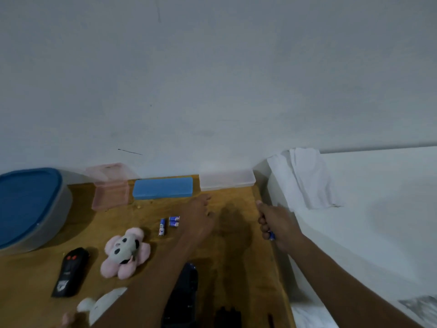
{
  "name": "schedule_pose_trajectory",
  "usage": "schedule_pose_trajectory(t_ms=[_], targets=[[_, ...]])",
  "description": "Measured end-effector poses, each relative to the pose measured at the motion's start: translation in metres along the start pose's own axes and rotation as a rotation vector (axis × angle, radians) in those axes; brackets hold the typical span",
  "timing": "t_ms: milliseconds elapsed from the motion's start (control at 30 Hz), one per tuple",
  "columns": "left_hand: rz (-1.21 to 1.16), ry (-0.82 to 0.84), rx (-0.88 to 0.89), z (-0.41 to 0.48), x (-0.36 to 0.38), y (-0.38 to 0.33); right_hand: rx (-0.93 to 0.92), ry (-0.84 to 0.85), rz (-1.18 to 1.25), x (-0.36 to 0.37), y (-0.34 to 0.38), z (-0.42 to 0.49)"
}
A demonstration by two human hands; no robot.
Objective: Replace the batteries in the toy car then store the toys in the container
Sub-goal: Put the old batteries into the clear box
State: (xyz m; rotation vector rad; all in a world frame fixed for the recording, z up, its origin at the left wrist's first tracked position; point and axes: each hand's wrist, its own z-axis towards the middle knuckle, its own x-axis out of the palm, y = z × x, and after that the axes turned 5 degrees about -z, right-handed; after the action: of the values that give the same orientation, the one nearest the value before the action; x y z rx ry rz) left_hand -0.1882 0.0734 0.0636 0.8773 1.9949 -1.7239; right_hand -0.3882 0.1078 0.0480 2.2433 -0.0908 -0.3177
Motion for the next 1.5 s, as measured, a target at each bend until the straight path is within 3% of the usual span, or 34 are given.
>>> schedule_pose_trajectory(t_ms=[300,467,633,733,900,1200,1400,1500], targets=[[0.275,0.109,0.047,0.085,0.014,0.017,-0.163,-0.253,-0.457,0.012,0.022,0.078],[0.433,0.179,0.032,0.119,0.030,0.027,-0.269,-0.331,-0.402,0.019,0.026,0.114],[0.525,0.201,0.130,0.134,0.033,0.032,-0.317,-0.195,-0.309,0.022,0.030,0.125],[0.558,0.200,0.203,0.139,0.034,0.032,-0.320,-0.230,-0.227,0.025,0.030,0.120],[0.593,0.184,0.278,0.142,0.037,0.025,-0.312,-0.246,-0.251,0.026,0.031,0.117],[0.857,0.345,0.332,0.152,0.045,0.012,-0.279,-0.265,-0.315,0.023,0.020,0.131],[1.009,0.332,0.385,0.150,0.053,-0.006,-0.265,-0.310,-0.344,0.023,0.014,0.136],[1.117,0.306,0.512,0.149,0.058,-0.017,-0.262,-0.322,-0.344,0.024,0.013,0.135]])
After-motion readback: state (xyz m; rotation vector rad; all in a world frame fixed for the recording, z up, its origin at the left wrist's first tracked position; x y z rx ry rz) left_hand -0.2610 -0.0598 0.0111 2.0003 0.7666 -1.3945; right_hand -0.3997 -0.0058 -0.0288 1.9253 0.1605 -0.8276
